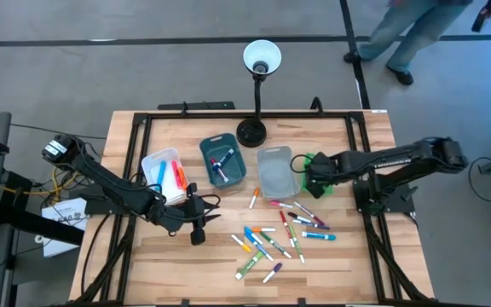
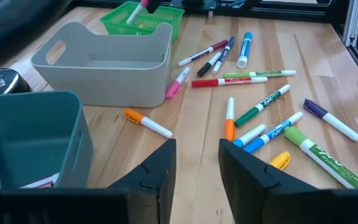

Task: Pick & Place Markers
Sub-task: Put the pink highlighter pen into the green bin, then put the orange highlighter pen into the green bin

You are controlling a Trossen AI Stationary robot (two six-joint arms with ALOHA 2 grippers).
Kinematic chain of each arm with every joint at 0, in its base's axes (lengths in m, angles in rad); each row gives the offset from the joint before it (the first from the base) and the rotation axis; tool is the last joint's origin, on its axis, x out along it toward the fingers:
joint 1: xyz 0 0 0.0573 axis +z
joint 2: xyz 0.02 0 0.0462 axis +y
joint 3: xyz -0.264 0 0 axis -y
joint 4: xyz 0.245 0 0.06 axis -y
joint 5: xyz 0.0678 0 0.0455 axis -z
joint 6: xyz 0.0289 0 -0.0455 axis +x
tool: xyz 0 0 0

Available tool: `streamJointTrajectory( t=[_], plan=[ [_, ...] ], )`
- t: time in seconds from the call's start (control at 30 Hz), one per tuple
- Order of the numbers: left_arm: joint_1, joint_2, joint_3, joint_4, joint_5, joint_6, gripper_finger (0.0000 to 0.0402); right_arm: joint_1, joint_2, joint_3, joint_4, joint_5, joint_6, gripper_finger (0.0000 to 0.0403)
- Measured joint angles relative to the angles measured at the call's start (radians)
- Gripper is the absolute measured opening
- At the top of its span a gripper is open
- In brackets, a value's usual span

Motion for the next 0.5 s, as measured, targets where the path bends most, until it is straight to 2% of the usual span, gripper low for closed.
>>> streamJointTrajectory(
  t=[0.4, 0.5],
  plan=[
    [0.004, 0.001, 0.000, 0.001, 0.000, -0.003, 0.0117, -0.015, 0.108, 0.014, -0.004, -0.001, -0.048, 0.0142],
    [0.029, 0.036, 0.001, 0.026, 0.002, -0.082, 0.0118, 0.002, 0.109, 0.055, -0.006, -0.002, -0.049, 0.0163]
  ],
)
